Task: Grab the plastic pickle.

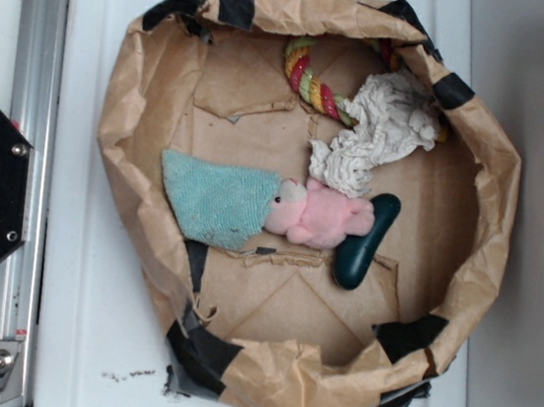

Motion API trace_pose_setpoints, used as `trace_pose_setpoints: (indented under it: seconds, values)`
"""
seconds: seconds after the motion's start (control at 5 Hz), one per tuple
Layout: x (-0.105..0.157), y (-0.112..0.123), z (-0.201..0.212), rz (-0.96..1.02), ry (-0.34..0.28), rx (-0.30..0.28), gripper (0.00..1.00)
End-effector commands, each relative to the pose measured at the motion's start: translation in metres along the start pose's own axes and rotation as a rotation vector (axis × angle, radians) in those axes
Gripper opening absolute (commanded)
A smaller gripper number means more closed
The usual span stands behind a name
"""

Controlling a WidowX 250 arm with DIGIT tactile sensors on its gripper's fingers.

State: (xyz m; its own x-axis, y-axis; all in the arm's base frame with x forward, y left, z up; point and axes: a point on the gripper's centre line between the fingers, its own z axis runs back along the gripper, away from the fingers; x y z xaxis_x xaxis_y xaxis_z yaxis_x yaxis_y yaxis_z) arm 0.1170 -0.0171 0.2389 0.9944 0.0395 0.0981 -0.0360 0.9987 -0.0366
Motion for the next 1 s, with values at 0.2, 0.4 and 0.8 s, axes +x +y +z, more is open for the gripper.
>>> trace_pose_setpoints:
  seconds: [0.2, 0.4, 0.8]
  values:
    - [0.046, 0.010, -0.017, 0.159, -0.129, -0.163, 1.00]
    - [0.077, 0.017, -0.045, 0.246, -0.201, -0.163, 1.00]
    - [0.143, 0.017, -0.121, 0.234, -0.185, -0.112, 1.00]
